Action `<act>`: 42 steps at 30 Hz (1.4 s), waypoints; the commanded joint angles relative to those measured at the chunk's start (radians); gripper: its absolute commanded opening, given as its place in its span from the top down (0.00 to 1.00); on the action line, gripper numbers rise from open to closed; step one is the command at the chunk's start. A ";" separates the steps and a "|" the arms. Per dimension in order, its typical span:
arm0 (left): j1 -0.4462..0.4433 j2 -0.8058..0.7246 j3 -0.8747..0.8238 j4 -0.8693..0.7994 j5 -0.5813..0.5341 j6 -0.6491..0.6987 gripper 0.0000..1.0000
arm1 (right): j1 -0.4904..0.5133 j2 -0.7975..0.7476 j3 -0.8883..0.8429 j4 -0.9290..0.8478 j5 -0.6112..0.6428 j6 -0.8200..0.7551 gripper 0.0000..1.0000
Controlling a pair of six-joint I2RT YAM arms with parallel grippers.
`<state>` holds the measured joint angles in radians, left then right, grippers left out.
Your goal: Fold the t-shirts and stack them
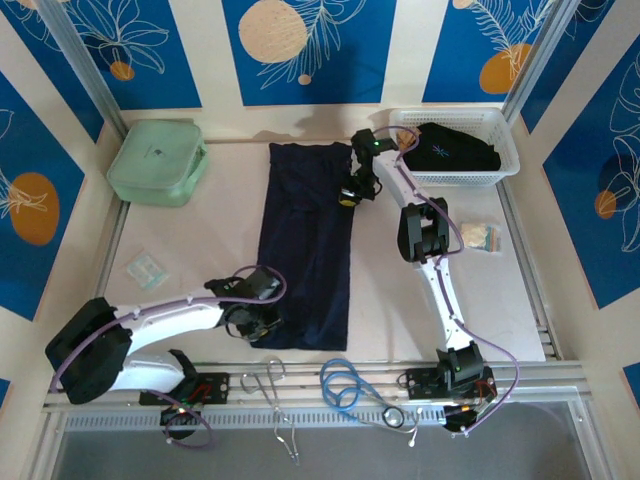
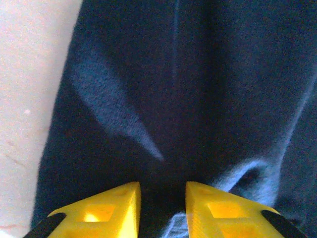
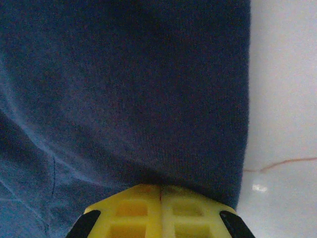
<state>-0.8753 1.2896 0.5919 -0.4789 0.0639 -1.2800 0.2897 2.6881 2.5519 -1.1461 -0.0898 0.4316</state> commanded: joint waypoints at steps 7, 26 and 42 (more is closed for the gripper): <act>-0.047 0.004 0.050 -0.075 -0.015 -0.068 0.68 | -0.028 0.024 0.036 -0.047 0.020 -0.108 1.00; -0.016 -0.188 0.551 0.173 -0.700 1.443 0.01 | 0.150 -1.194 -0.831 0.444 0.195 -0.550 0.60; -0.026 -0.436 0.281 -0.284 -0.106 2.392 0.21 | 0.451 -1.793 -1.637 0.233 0.187 -1.405 0.23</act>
<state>-0.8970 0.8463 0.8497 -0.4534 -0.1608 0.9585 0.6991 0.9329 0.9565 -0.8032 0.0681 -0.7910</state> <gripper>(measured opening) 0.799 0.767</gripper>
